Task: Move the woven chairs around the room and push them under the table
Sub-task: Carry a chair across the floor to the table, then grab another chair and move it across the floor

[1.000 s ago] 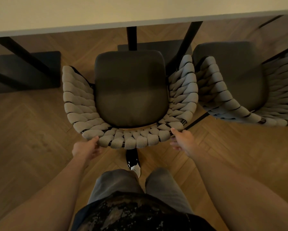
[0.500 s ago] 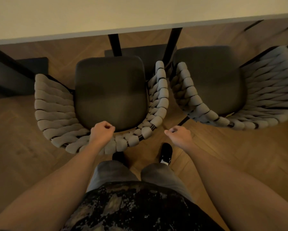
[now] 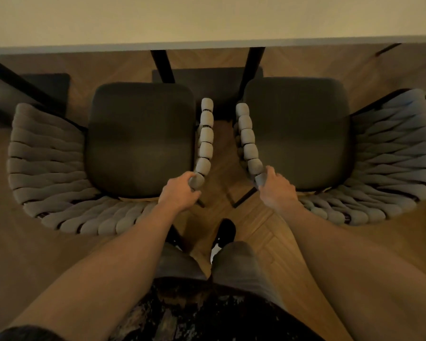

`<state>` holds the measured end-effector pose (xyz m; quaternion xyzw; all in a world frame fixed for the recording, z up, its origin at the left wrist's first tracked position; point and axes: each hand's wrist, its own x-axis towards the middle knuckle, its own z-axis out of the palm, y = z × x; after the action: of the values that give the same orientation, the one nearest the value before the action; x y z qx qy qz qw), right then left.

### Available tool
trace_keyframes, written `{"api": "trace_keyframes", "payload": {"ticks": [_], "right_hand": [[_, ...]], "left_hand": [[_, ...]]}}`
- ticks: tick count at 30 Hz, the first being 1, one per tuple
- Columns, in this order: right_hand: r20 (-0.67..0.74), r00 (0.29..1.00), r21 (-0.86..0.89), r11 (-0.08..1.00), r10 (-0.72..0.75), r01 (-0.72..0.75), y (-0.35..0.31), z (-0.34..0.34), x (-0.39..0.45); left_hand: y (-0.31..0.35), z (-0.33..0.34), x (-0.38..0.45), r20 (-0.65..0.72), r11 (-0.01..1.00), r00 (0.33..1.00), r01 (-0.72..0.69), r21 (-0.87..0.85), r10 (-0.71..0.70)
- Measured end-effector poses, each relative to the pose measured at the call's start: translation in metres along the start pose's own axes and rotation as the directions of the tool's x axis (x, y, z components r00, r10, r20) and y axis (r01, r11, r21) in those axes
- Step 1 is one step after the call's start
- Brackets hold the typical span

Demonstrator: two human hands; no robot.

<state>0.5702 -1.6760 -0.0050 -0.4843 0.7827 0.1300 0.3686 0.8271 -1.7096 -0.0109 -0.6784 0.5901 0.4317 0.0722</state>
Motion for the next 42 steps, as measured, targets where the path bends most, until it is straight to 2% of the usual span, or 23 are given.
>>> {"api": "trace_keyframes", "payload": {"ticks": [2,5,10,15,17,20,23,27,33,37,42], "right_hand": [[0.072,0.997,-0.009,1.0,-0.001,0.002,0.004,0.002,0.006],[0.071,0.996,-0.04,0.998,-0.045,0.048,0.008,0.001,0.009],[0.068,0.994,-0.07,0.993,-0.09,0.095,0.014,0.001,0.01],[0.104,0.994,-0.029,0.999,-0.041,0.044,0.009,-0.008,0.008],[0.072,0.997,0.015,0.999,-0.04,0.039,0.005,-0.01,0.005],[-0.045,0.988,0.053,0.988,-0.146,0.148,-0.008,-0.005,-0.006],[-0.092,0.959,-0.061,0.962,-0.269,0.265,-0.029,0.009,-0.025],[0.046,0.938,-0.149,0.926,-0.344,0.347,-0.064,0.038,-0.057],[0.178,0.89,-0.274,0.848,-0.42,0.454,-0.126,0.1,-0.118],[0.262,0.847,-0.338,0.779,-0.462,0.529,-0.17,0.152,-0.171],[0.372,0.79,-0.415,0.674,-0.488,0.611,-0.223,0.224,-0.237]], "left_hand": [[0.001,0.004,0.003,-0.028,0.999,0.999,0.021,0.049,-0.02],[0.0,0.005,0.009,-0.038,0.996,0.999,0.031,0.079,-0.028],[0.001,0.006,0.013,-0.049,0.997,0.997,0.064,0.046,-0.061],[-0.003,0.006,0.004,-0.036,0.997,0.996,0.078,-0.018,-0.078],[-0.007,0.005,-0.005,-0.05,0.997,0.996,0.068,-0.044,-0.07],[-0.019,0.002,-0.026,-0.099,0.996,0.994,0.047,-0.073,-0.054],[-0.04,-0.004,-0.052,-0.146,0.99,0.986,0.062,-0.127,-0.08],[-0.086,-0.007,-0.095,-0.226,0.978,0.966,0.087,-0.188,-0.129],[-0.188,0.001,-0.175,-0.213,0.923,0.935,0.207,-0.324,-0.284],[-0.267,0.014,-0.237,-0.197,0.867,0.901,0.283,-0.411,-0.387],[-0.356,0.041,-0.316,-0.162,0.741,0.834,0.359,-0.568,-0.528]]}}
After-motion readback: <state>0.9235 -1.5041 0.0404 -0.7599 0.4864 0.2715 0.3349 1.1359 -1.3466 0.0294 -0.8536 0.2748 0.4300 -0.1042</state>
